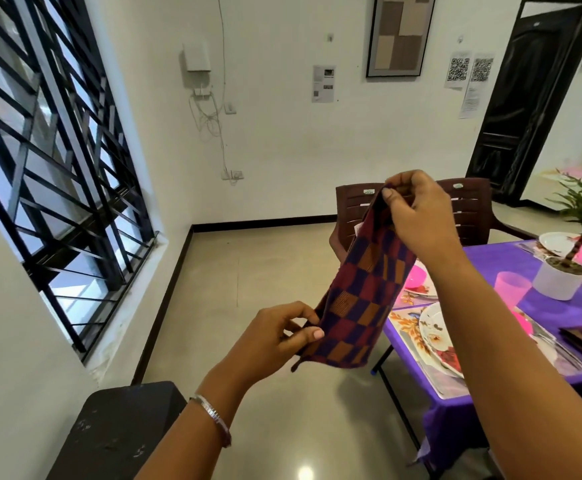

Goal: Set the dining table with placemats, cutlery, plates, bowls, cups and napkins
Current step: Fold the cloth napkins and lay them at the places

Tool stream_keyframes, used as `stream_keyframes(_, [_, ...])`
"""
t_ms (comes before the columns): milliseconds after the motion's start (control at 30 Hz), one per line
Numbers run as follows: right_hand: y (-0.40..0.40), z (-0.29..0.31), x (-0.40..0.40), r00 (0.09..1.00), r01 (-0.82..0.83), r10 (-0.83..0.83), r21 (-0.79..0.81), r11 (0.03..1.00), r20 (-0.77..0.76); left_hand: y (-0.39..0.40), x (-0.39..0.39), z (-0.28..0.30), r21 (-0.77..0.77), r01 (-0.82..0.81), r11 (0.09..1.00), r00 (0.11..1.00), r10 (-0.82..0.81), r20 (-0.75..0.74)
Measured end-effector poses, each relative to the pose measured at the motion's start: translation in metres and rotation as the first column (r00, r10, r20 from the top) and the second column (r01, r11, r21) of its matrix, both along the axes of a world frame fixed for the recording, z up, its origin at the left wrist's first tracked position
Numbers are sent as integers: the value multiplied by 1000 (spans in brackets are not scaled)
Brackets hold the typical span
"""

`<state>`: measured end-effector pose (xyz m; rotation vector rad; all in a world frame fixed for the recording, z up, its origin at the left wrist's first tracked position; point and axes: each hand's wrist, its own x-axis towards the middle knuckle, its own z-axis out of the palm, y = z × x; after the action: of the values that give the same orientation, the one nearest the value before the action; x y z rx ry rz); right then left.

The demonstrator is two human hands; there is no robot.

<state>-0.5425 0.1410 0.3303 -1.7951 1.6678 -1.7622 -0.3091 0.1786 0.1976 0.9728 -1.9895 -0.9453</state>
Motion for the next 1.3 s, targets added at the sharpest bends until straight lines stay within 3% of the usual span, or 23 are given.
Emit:
stream_keyframes(233, [1,11,-7,1000,28,-28,-33,999,7,-17,7,-13,-68,-82,994,978,94,185])
stream_keyframes(400, [-4,0,-25,1000,8,-8,70,998,-3,-37,47,4,-118,-140,983,975,158,158])
stream_keyframes(533, [1,-18,-37,992,-128,129,125,984,1,-41,78,27,-147,-176,973,974,194,118])
stream_keyframes(667, [4,-34,-38,975,-157,183,189,969,-127,-42,95,41,-176,-187,967,974,206,98])
stream_keyframes(800, [9,-34,-42,965,-180,211,188,966,-157,-34,100,61,-179,-262,948,965,255,-59])
stream_keyframes(900, [24,-32,-39,974,-202,199,-15,979,-104,-25,105,75,-215,-339,916,919,273,-285])
stream_keyframes(933, [22,-34,-35,974,-201,195,-44,979,-119,-28,107,76,-220,-360,907,912,291,-290])
stream_keyframes(1033, [4,-62,-23,944,-123,178,207,971,-276,-41,111,64,-200,-385,901,916,399,35])
stream_keyframes(1067, [-2,-70,-21,947,-98,156,213,972,-279,-48,113,58,-208,-386,899,907,411,91])
stream_keyframes(1167, [-2,-66,-21,975,-101,119,103,990,-190,-48,119,61,-146,-437,888,899,434,-54])
stream_keyframes(1300, [-6,-57,-26,970,-200,218,154,968,-107,-46,119,78,-38,-430,902,881,410,-237])
